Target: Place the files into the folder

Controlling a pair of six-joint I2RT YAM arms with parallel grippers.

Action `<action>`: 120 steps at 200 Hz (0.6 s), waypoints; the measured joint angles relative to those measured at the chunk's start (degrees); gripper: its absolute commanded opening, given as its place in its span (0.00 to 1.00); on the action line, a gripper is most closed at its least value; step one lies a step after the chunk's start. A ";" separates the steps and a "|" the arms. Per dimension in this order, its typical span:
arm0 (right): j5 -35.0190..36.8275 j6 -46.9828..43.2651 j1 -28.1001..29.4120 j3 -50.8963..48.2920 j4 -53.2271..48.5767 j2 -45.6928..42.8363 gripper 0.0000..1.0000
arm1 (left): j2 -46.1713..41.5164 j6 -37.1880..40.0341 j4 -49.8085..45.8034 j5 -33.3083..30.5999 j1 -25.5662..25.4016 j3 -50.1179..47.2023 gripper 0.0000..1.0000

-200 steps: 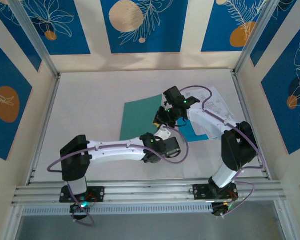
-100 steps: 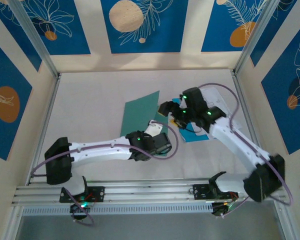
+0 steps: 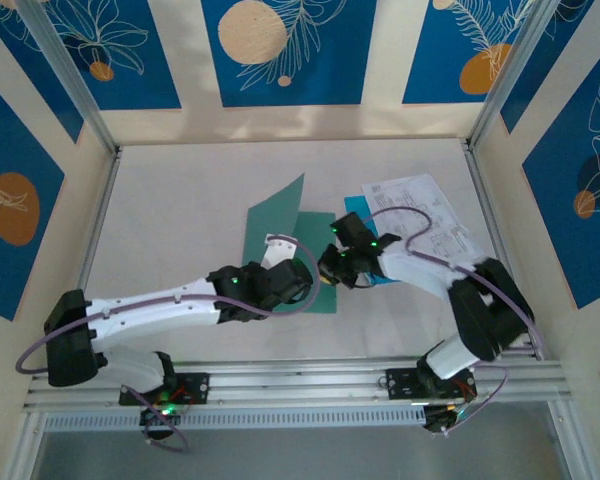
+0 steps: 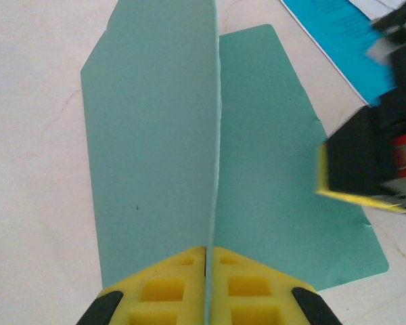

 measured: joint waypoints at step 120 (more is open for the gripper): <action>0.61 0.94 1.40 9.18 -2.84 15.23 0.00 | -22.18 -10.64 -4.28 1.31 11.72 -10.05 0.03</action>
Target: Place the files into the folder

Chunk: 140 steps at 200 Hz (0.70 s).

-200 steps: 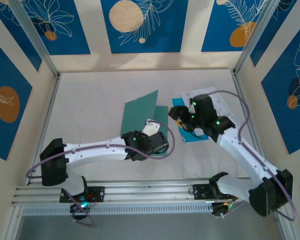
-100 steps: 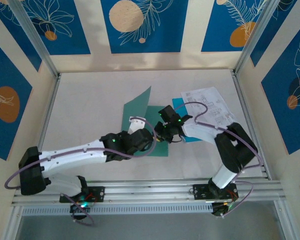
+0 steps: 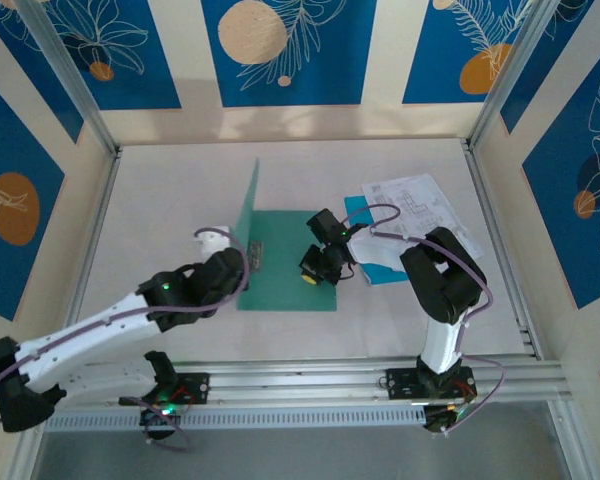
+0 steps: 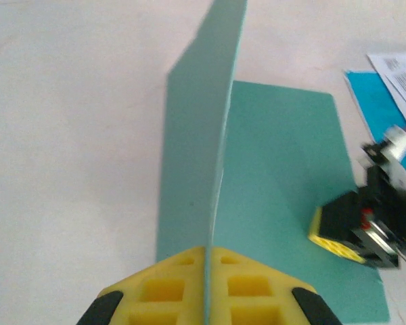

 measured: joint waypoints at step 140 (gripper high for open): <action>-0.17 -1.09 -0.09 1.84 -2.43 0.87 0.00 | -20.72 -14.03 -33.90 -5.49 12.96 3.91 0.58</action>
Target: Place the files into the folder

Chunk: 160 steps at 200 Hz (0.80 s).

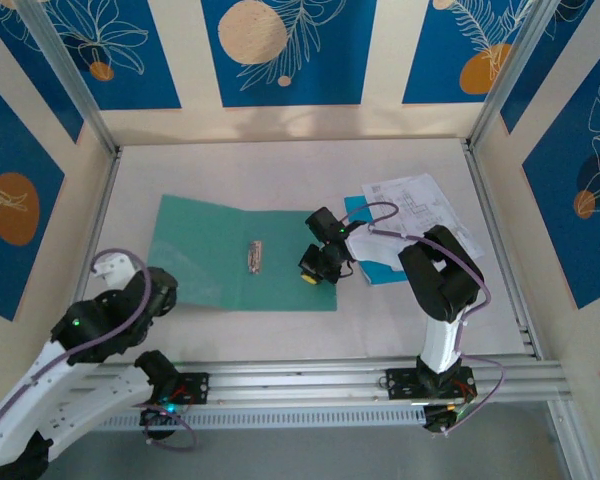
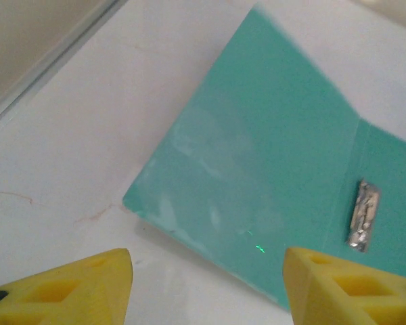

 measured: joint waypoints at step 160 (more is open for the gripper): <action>1.88 -15.21 -26.16 -6.88 -10.32 -17.27 0.29 | 48.61 19.19 33.55 30.67 -2.67 3.17 0.42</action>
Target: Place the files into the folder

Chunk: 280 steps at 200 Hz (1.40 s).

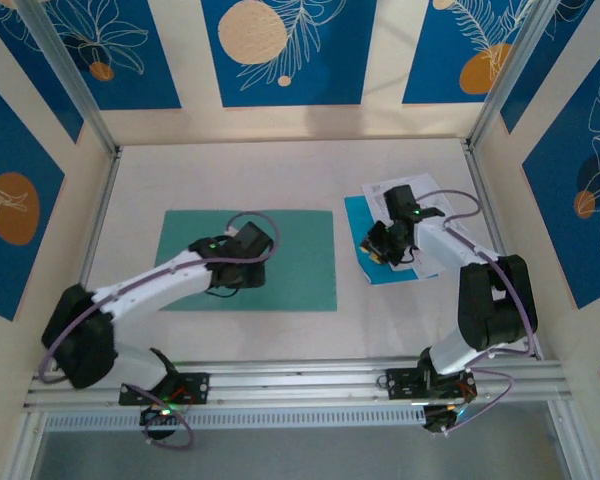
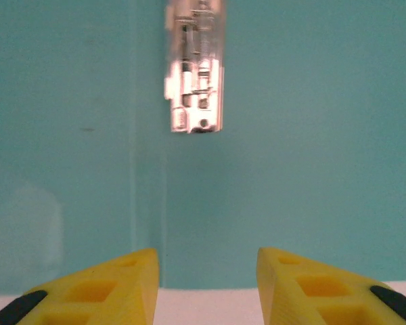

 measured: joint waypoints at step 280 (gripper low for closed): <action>-2.40 -10.82 4.15 4.59 -6.67 13.55 0.14 | 39.45 5.90 2.25 -3.67 -4.74 31.76 0.27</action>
